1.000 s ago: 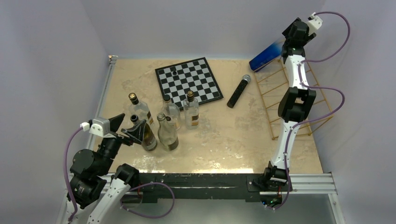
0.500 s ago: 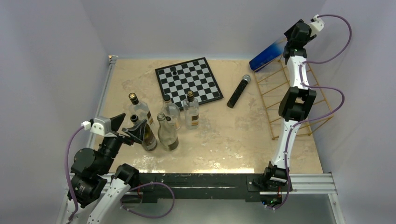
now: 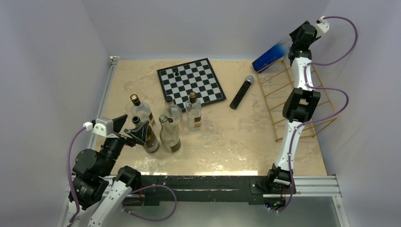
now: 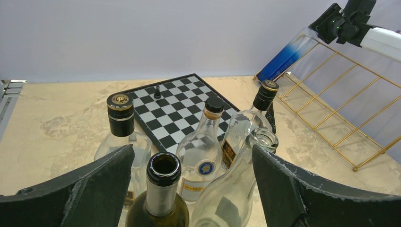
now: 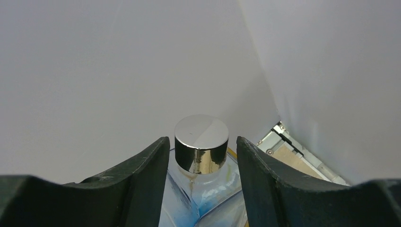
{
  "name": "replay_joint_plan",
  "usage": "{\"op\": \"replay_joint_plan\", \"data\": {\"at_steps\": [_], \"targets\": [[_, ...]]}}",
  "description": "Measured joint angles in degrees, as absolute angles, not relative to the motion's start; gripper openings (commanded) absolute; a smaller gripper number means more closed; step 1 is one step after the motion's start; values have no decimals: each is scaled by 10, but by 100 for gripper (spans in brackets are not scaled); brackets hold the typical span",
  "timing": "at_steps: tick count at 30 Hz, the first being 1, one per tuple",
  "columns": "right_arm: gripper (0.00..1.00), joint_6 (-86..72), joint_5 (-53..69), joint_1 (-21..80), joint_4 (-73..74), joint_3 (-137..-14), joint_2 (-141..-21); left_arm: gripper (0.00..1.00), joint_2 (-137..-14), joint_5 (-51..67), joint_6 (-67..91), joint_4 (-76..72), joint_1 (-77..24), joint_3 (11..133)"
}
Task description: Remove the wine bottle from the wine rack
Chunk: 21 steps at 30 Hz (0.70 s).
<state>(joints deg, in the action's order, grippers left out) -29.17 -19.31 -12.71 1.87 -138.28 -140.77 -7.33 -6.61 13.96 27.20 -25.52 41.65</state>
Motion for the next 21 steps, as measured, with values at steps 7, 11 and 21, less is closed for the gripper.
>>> {"op": "replay_joint_plan", "data": {"at_steps": [7, 11, 21], "targets": [[28, -289, -179, -129, 3, -1388, -1414, 98, -77, -66, 140, 272, -255, 416], [9, -284, -166, -132, -12, -1380, -1414, 98, -78, -66, 140, 272, -255, 416], [0, -266, -141, -132, -85, -1306, -1380, 98, -78, -66, 140, 272, -255, 416]]}}
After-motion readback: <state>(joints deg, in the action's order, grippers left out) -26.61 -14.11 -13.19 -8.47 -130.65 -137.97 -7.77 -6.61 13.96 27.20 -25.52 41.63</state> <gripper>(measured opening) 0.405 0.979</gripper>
